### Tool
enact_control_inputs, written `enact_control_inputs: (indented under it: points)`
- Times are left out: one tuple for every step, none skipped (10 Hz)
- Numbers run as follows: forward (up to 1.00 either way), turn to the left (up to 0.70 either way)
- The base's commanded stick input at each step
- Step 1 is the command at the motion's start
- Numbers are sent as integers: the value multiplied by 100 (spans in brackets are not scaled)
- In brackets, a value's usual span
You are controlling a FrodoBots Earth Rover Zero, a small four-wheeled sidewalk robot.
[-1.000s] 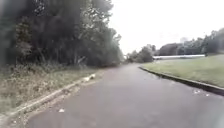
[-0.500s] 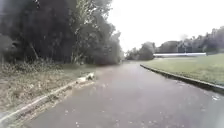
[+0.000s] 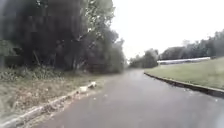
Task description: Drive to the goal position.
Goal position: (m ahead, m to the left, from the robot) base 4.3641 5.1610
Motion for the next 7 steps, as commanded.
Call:
enact_control_inputs:
  points:
    - [100,0]
    - [100,0]
    - [100,0]
    - [100,0]
    - [100,0]
    - [100,0]
    - [100,0]
